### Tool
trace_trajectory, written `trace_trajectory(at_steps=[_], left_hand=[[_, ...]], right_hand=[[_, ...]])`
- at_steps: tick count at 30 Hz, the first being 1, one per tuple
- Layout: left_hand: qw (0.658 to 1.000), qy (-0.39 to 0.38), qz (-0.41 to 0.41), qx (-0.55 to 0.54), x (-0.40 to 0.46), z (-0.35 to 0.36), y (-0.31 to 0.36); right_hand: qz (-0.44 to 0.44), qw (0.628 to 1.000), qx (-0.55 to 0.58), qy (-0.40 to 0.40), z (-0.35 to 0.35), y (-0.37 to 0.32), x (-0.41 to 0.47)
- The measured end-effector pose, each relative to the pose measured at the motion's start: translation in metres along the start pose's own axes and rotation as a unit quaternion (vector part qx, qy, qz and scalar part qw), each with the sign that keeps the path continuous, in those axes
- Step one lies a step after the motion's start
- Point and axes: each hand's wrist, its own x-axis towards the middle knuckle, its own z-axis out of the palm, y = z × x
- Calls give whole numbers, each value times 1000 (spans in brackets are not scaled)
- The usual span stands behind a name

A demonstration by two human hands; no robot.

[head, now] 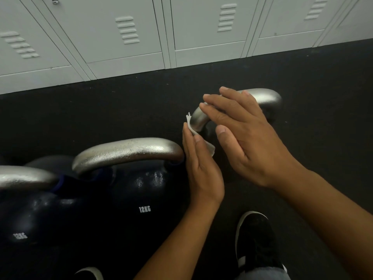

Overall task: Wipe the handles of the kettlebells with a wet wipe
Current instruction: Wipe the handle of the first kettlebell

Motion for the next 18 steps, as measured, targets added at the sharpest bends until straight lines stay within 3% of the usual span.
trace_trajectory(at_steps=[8,18], left_hand=[[998,30,-50,-1,11,4,0],[998,43,-50,-10,8,8,0]], right_hand=[[4,1000,9,-2,-1,0,0],[2,1000,9,-6,-1,1,0]])
